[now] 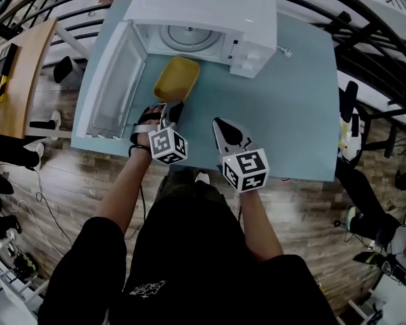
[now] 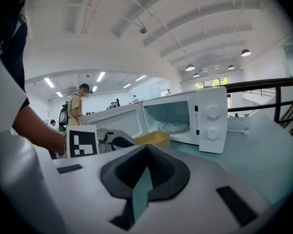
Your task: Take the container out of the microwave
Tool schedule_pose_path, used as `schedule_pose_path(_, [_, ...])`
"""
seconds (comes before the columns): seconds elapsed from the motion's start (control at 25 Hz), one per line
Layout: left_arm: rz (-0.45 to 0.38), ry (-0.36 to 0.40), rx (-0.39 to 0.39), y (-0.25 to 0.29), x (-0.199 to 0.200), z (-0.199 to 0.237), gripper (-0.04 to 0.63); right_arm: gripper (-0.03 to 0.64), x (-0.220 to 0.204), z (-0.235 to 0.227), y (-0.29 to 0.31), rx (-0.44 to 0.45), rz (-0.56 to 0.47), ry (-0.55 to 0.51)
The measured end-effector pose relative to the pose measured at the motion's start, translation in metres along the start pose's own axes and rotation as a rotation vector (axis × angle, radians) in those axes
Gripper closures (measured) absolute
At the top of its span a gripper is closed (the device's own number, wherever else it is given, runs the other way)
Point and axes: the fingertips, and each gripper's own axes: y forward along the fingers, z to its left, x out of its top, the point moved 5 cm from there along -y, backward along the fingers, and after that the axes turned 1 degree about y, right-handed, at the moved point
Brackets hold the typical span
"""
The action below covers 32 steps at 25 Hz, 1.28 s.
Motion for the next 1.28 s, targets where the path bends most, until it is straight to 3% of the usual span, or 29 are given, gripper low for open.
schedule_pose_path(1.28, [0.08, -0.032, -0.103, 0.022, -0.018, -0.035, 0.577, 0.611, -0.025, -0.009, -0.01, -0.003, 0.046, 0.032])
